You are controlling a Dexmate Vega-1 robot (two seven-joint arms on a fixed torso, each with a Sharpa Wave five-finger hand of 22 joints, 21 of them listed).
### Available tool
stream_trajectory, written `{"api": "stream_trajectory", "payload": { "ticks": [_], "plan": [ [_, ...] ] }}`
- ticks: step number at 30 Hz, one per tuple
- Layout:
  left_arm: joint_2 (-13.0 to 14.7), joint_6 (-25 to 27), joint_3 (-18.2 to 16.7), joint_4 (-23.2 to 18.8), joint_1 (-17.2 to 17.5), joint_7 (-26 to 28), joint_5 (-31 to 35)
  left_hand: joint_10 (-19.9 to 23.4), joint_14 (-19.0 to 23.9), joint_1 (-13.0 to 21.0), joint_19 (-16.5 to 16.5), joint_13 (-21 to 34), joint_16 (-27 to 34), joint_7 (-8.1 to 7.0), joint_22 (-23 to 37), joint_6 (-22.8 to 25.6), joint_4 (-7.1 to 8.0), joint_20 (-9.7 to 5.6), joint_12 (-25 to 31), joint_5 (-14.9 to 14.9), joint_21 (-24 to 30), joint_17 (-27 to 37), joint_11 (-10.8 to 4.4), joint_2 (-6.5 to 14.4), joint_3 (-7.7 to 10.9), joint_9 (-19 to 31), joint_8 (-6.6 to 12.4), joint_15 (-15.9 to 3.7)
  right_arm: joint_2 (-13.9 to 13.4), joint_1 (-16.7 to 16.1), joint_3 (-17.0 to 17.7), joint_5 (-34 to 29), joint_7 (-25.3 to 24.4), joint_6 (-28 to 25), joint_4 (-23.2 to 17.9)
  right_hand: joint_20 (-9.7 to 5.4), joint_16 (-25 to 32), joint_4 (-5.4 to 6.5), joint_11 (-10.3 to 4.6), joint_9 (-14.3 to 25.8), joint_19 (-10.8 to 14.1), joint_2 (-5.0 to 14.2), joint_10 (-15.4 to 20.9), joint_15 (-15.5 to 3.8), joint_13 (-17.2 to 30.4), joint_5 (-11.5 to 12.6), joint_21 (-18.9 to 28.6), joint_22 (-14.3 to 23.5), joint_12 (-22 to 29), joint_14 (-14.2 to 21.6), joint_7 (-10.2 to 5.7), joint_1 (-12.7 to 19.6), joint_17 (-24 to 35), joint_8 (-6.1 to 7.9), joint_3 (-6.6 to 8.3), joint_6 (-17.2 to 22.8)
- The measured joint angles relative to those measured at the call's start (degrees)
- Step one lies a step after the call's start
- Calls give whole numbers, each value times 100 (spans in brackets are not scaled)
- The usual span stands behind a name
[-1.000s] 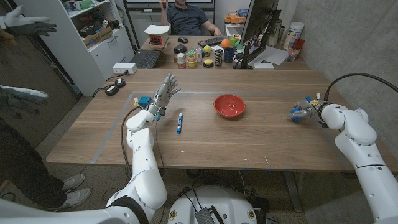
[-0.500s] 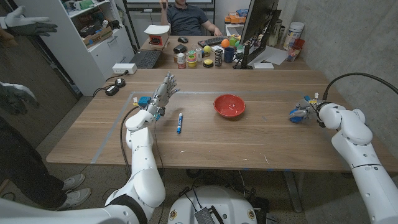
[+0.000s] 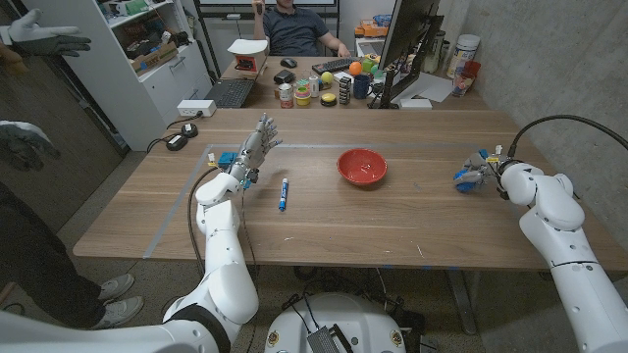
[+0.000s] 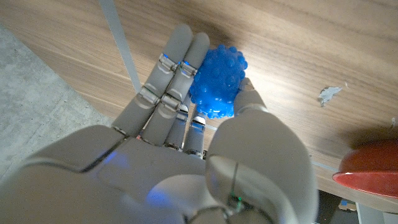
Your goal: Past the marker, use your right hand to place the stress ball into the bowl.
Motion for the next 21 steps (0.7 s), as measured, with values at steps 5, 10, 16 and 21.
{"api": "stream_trajectory", "payload": {
  "ticks": [5, 10, 16, 21],
  "plan": [
    [20, -9, -11, 30, -16, -14, -6, 0, 0, 0, 0, 0, 0, 0, 0, 0, 0, 0, 0, 0, 0, 0, 0, 0, 0, 0, 0, 0, 28, -42, 22, 10, -138, 49, -86, 0, 2, 23, 0, 89, 0, -8, 0, 1, 28, 0, 45, 0, 0, 0, -1, 52, 26, 79, -23, -43],
    [28, -15, -17, 48, -24, -30, -10, 0, 0, 0, 0, 0, 0, 0, 0, 0, 0, 0, 0, 0, 0, 0, 0, 0, 0, 0, 0, 0, 63, -99, 52, 23, -254, 117, -203, 22, -29, 62, 21, 171, -22, -8, 21, 10, 33, 0, 45, 0, 36, 10, 8, 53, 53, 147, -63, -53],
    [32, -17, -26, 50, -26, -41, -16, 0, 0, 0, 0, 0, 0, 0, 0, 0, 0, 0, 0, 0, 0, 0, 0, 0, 0, 0, 0, 0, 98, -161, 109, 57, -421, 253, -340, 41, -30, 70, 11, 235, -40, -9, 50, -4, 54, 0, 44, 0, 36, -5, 8, 53, 78, 206, -71, -53],
    [30, -18, -32, 45, -26, -46, -20, 0, 0, 0, 0, 0, 0, 0, 0, 0, -10, 0, 0, 0, 0, 0, 0, 0, -10, 0, 0, 0, 116, -194, 149, 83, -505, 329, -424, 41, -73, 113, 11, 253, -40, 21, 50, -3, 54, -1, 44, -7, 35, -5, 8, 98, 80, 259, -75, -54]
  ]
}}
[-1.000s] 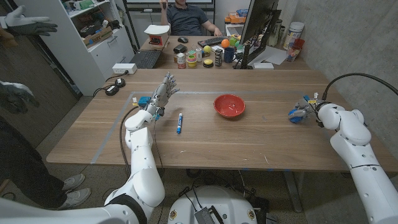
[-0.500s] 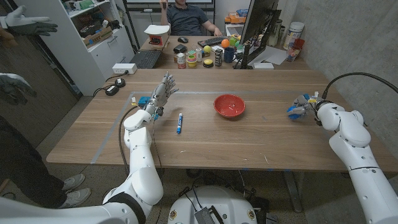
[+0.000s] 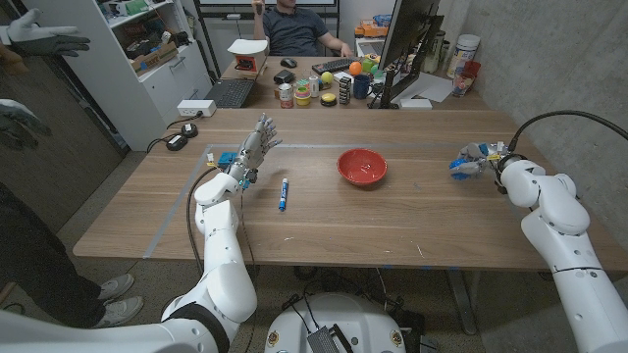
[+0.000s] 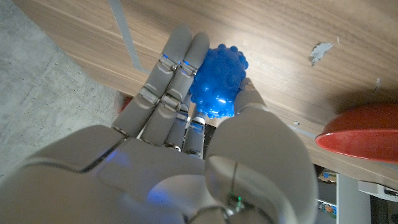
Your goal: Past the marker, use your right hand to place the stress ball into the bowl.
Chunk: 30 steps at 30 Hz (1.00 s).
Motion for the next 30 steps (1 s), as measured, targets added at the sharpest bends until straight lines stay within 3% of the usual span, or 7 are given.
{"api": "stream_trajectory", "payload": {
  "ticks": [18, 20, 22, 30],
  "plan": [
    [-23, 5, -9, -90, 44, -21, -35, 0, 0, 0, 0, 0, 0, 0, 0, 0, -8, 0, 0, 0, -23, 0, 0, 0, -8, 0, 0, 0, 65, -106, 90, 60, -418, 405, -326, 0, -94, 24, 0, 0, 1, -36, 0, 22, 0, -1, 0, -36, 22, -43, 10, 36, 11, 89, -10, -11],
    [-39, 13, -15, -159, 80, -21, -38, 0, 0, 0, 0, 0, 0, 0, 0, 0, -8, 0, 0, 0, -23, 0, 0, 0, -8, 0, 0, 0, 72, -118, 101, 66, -636, 623, -349, 0, -95, 24, 22, 1, 1, -36, 23, 22, 0, -4, 0, -36, 22, -42, 11, 36, 25, 89, -10, -12],
    [-39, 23, -15, -159, 80, -22, -41, 0, 0, 0, 0, 0, 0, 0, 0, 0, -8, 0, 0, 0, -23, 0, 0, 0, -8, 0, 0, 0, 77, -129, 110, 66, -636, 623, -372, 0, -95, 24, 30, 1, 1, -42, 32, 22, 0, -4, 0, -36, 22, -42, 18, 94, 26, 187, -10, -20],
    [-71, 35, -12, -250, 122, -34, -50, 0, 0, 0, 31, 0, 0, 0, 0, 0, -7, 31, 0, 0, -23, 0, 0, 0, -7, 0, 0, 0, 109, -193, 159, 108, -925, 930, -501, 0, -123, 24, 29, 1, 1, -53, 32, 22, -2, -5, 0, -36, 76, -42, 15, 130, 31, 222, -11, -16]
  ]
}}
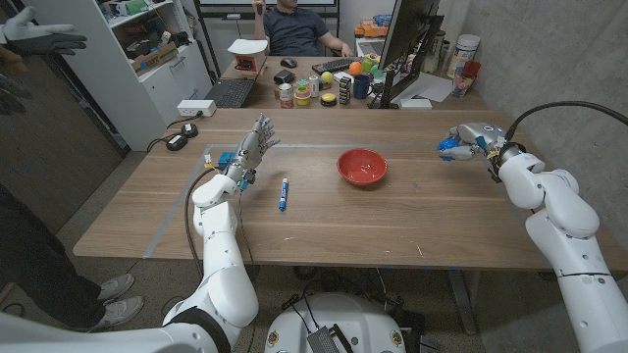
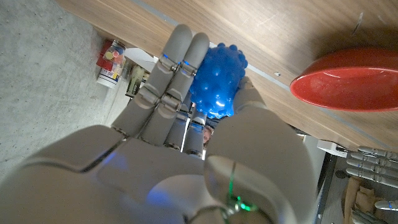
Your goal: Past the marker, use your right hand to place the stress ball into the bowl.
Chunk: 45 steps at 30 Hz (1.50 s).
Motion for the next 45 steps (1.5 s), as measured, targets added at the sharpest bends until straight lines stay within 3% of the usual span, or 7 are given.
{"api": "stream_trajectory", "payload": {
  "ticks": [20, 22, 24, 35, 37, 45],
  "plan": [
    [-91, 47, 38, -238, 124, -20, -21, 0, 0, -24, -1, 0, 0, 0, 0, 0, 1, -1, 0, 0, 0, 0, 0, -24, 1, 0, 0, 0, 32, 66, -33, 34, -442, 613, -106, 42, -148, -18, 0, 0, -83, -65, 0, 31, 30, 0, 0, -27, -1, -31, -10, 78, -24, 64, -32, 10],
    [-101, 49, 39, -270, 144, -21, -28, 0, 0, -24, -1, 0, 0, 0, 0, 0, 17, -1, 0, 0, 0, 0, 0, -24, -16, 0, 0, 0, 28, 102, -65, 17, -474, 666, -94, 22, -171, -18, 0, 0, -104, -71, 0, 52, 30, 0, 0, -27, -1, -52, -17, 84, -35, 64, -32, 3],
    [-109, 55, 39, -303, 162, -25, -37, 0, 0, -24, -1, 0, 0, 0, 0, 0, 24, -1, 0, 0, 0, 0, 0, -24, -23, 0, 0, 0, 22, 165, -130, -3, -503, 730, -61, 22, -172, -18, 0, 0, -104, -98, 0, 62, 29, 0, 0, -27, -1, -62, -40, 110, -48, 195, -32, -21],
    [-136, 92, 39, -423, 227, -42, -80, -30, 0, -24, -1, 0, 0, 0, 0, 0, 24, -1, 28, 0, -41, 0, 30, -24, -23, 0, 0, 0, -25, 443, -452, -67, -619, 1000, 117, 43, -254, -18, -22, 0, -166, -127, -22, 84, 27, -1, 0, -26, -2, -84, -47, 140, -51, 200, -32, -76],
    [-136, 93, 39, -431, 233, -43, -83, -32, 0, -24, -1, 0, 0, 0, 0, 0, 24, -1, 28, 0, -41, 0, 32, -24, -23, 0, 0, 0, -37, 483, -509, -83, -647, 1048, 132, 62, -254, -18, -22, 0, -185, -128, -22, 83, 26, -1, 0, -26, -2, -83, -47, 140, -51, 286, -32, -76],
    [-138, 97, 26, -458, 260, -44, -101, -31, 0, -24, -1, 0, 0, 0, 0, 0, 24, -1, 28, 0, -41, 0, 32, -24, -23, 0, 0, 0, -75, 610, -703, -117, -759, 1260, 201, 60, -277, -18, -22, 0, -187, -127, -22, 83, 25, -10, 0, -26, -2, -83, -47, 140, -42, 329, -32, -97]
  ]
}}
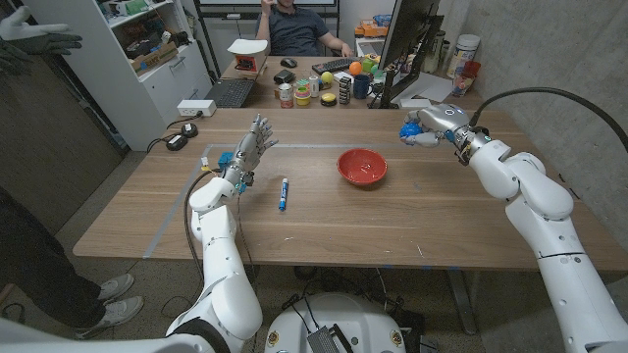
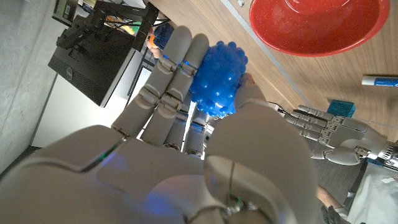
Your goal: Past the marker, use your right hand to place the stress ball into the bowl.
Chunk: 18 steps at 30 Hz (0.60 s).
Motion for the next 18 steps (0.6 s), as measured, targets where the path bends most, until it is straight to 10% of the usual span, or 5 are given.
{"api": "stream_trajectory", "payload": {
  "ticks": [18],
  "plan": [
    [-17, 7, -11, -46, 47, 16, -15, 0, 0, 0, 0, 0, 0, 0, 0, 0, -16, 0, 0, 0, -23, 0, 0, 0, -16, 0, 0, 0, -11, 432, -611, -126, -143, 420, 271, 22, -10, 39, -20, 0, -60, -29, 21, -1, 4, -8, 0, -78, -1, 1, 21, 29, 42, 102, -40, -18]
  ]
}}
